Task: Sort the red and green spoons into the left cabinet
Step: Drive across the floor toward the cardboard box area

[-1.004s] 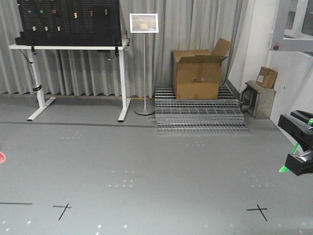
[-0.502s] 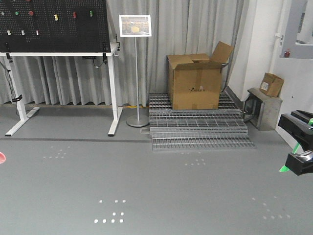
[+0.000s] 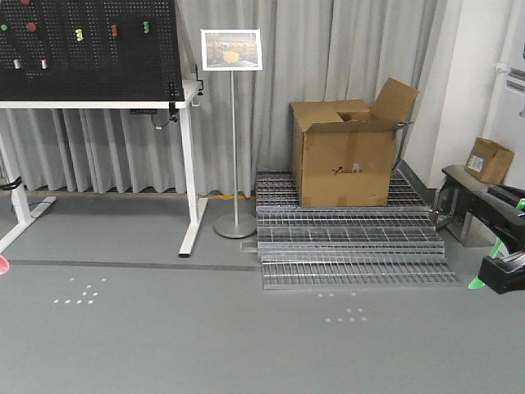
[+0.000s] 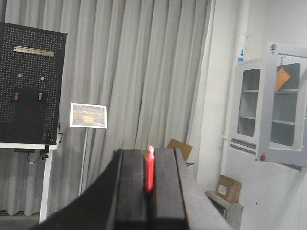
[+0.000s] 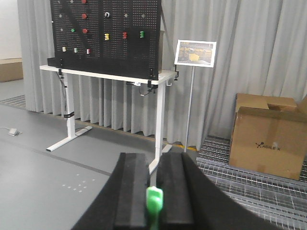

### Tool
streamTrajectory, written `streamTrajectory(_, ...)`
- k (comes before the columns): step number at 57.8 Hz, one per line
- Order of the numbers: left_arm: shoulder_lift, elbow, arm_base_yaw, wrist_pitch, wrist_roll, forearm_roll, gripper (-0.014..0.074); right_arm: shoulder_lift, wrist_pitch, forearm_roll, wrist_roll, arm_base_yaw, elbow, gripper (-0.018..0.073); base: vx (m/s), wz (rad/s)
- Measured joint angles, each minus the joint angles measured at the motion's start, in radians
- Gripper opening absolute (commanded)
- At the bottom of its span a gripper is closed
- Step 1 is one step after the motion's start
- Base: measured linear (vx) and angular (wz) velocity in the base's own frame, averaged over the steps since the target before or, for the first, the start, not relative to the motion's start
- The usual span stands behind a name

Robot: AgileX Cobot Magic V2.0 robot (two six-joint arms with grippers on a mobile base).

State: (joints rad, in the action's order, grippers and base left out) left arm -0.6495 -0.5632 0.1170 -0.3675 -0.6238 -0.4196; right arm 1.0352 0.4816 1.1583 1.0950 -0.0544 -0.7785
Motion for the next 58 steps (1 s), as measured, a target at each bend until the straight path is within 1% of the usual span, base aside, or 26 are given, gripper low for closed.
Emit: streamTrajectory(58,0.0,0.0,0.0,0.0,0.0,0.0,-0.0006,0.0,0.0,0.0,0.0,0.0,0.0,-0.0009,0.54,0.0)
